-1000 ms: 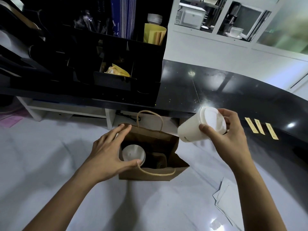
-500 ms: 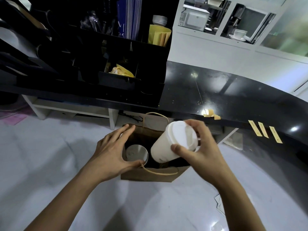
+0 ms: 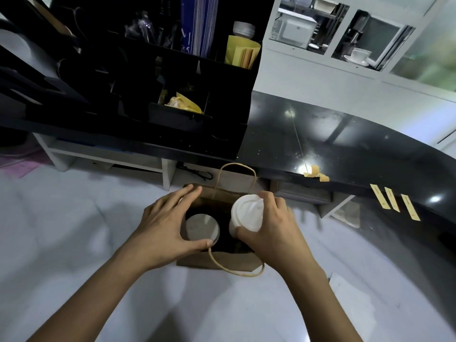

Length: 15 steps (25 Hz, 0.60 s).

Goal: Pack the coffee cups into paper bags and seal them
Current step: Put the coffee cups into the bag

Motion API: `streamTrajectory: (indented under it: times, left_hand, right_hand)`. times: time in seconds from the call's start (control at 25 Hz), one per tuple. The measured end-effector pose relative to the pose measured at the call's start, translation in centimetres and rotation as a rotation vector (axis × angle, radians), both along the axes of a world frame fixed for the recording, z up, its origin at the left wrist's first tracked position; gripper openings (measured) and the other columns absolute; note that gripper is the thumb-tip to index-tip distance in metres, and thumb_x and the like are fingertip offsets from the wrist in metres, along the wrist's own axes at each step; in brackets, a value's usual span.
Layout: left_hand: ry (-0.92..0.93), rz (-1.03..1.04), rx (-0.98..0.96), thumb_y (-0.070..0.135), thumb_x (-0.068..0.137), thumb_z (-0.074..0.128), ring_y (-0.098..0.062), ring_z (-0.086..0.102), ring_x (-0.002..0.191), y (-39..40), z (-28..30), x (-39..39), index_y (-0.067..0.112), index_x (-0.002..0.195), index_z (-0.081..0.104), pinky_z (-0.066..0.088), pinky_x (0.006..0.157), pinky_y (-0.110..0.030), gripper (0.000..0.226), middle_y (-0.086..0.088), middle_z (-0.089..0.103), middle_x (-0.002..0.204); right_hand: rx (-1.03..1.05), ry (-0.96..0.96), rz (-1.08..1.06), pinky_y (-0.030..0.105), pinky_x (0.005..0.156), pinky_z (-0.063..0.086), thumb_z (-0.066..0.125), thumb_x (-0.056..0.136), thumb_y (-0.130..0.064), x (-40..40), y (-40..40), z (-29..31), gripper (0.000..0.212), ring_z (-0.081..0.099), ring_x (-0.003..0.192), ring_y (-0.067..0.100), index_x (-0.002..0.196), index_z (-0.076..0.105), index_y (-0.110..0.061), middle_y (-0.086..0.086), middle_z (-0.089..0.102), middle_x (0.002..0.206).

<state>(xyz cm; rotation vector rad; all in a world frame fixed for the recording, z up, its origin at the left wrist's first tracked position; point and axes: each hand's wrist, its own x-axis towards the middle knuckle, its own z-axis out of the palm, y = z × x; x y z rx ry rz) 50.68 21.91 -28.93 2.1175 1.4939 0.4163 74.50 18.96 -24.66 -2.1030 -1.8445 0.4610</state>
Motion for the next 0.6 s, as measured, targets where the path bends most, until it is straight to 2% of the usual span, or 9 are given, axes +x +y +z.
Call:
streamTrajectory:
  times: [0.24,0.44,0.6]
  left_hand:
    - [-0.003,-0.016,0.007,0.083,0.069,0.063,-0.012,0.004,0.151,-0.1,0.0,0.0,0.052,0.154,-0.004,0.014,0.122,-0.043,0.113,0.026,-0.006,0.163]
    - [-0.002,-0.025,0.007,0.084,0.068,0.062,-0.012,0.002,0.151,0.1,-0.1,0.2,0.054,0.153,-0.005,0.014,0.122,-0.043,0.113,0.027,-0.008,0.163]
    - [-0.004,-0.022,0.014,0.085,0.067,0.062,-0.013,0.003,0.152,0.0,-0.2,0.2,0.054,0.153,-0.005,0.014,0.122,-0.044,0.113,0.027,-0.008,0.163]
  right_hand:
    - [-0.12,-0.123,0.048,0.031,0.082,0.051,0.083,0.073,-0.049,0.7,0.7,0.3,0.082,0.054,0.111,0.022,0.14,0.041,-0.03,-0.003,0.039,0.133]
    - [-0.199,-0.227,0.091,0.03,0.076,0.048,0.085,0.072,-0.049,-0.2,1.8,0.4,0.084,0.058,0.111,0.024,0.142,0.042,-0.028,-0.002,0.046,0.134]
    - [-0.238,-0.324,0.127,0.033,0.078,0.051,0.084,0.077,-0.043,-1.0,2.4,0.1,0.08,0.059,0.112,0.025,0.142,0.041,-0.023,0.002,0.05,0.133]
